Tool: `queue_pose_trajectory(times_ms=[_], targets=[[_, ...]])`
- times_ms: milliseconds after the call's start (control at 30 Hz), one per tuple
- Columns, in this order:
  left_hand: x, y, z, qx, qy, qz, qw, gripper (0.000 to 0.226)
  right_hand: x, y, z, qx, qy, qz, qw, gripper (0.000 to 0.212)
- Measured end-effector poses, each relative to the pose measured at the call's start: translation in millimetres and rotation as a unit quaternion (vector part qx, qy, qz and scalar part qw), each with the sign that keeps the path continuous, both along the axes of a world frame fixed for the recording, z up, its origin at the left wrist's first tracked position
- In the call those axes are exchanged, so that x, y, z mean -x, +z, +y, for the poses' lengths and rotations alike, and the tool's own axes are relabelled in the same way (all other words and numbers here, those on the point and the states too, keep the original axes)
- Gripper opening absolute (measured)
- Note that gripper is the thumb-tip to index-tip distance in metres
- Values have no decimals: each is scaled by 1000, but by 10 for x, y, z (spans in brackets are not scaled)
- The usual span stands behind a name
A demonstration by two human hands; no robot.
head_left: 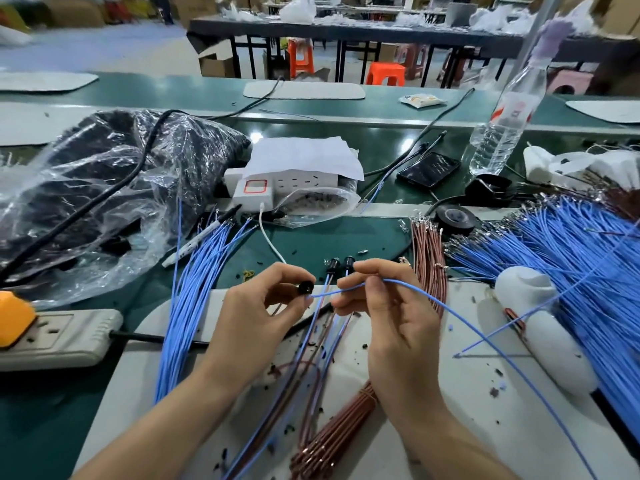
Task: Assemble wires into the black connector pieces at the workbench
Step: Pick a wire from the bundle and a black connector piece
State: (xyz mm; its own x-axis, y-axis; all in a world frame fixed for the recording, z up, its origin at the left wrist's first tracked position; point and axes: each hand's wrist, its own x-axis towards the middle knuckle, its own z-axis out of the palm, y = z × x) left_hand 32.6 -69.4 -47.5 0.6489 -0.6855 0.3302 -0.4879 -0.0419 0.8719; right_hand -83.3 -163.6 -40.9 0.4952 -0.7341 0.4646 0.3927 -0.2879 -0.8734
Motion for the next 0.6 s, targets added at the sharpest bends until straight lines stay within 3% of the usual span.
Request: queue_pose_trajectory(times_ms=[167,600], targets=[[21,20,0,11,-1,1,1000,26,18,13,-28,26,-47,-24,998,20],[38,58,15,20,6,-15,1000,23,44,-36,35,159,-55,-26,985,21]])
